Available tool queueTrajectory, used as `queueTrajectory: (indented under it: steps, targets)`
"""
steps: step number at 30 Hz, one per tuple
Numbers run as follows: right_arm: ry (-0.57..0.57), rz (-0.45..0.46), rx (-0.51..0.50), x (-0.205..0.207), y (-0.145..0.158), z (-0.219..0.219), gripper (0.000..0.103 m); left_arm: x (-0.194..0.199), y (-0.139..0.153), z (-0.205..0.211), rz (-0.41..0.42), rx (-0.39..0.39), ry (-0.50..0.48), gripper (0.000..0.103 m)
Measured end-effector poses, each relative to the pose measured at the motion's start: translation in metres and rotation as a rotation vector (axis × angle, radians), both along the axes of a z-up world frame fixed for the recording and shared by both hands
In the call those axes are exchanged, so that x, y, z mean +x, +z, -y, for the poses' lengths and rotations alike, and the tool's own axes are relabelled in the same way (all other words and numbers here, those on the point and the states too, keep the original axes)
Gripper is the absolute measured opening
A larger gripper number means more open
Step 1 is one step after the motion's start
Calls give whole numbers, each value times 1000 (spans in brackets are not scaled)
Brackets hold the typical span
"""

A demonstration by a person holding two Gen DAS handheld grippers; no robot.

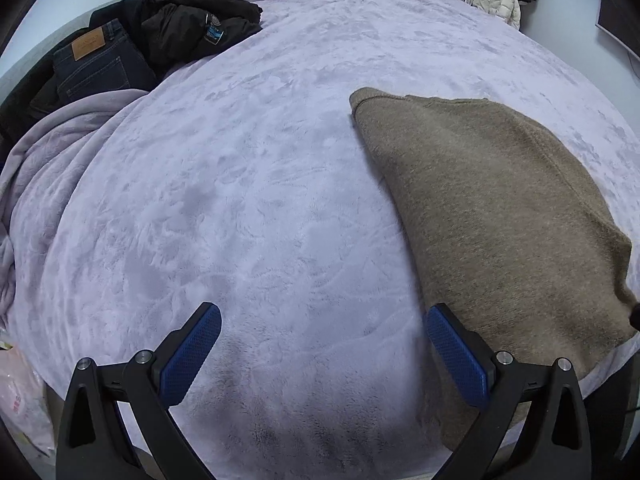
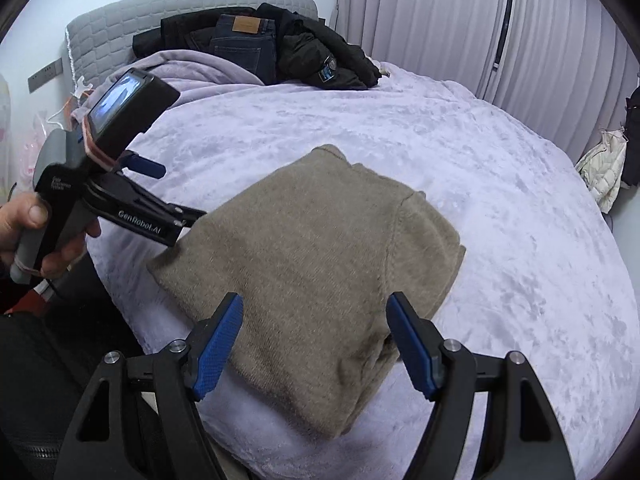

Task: Fold small clothes

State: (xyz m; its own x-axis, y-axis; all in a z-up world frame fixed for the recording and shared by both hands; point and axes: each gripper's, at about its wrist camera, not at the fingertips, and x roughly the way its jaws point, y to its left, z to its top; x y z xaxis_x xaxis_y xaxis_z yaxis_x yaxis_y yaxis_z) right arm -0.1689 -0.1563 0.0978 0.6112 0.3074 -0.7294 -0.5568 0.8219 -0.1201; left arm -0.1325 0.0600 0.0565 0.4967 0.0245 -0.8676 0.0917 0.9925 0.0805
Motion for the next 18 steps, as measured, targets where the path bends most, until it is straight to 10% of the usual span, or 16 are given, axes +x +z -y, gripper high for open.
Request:
queueTrajectory:
  steps: [10, 15, 18]
  targets:
    - [-6, -87, 14, 84, -21, -3, 78, 35, 38, 34, 67, -58, -81, 103]
    - [-22, -165, 63, 119, -30, 4, 78, 75, 1, 48, -45, -29, -69, 103]
    - [-37, -175, 33, 132, -43, 6, 77, 100, -16, 35, -119, -167, -38, 103]
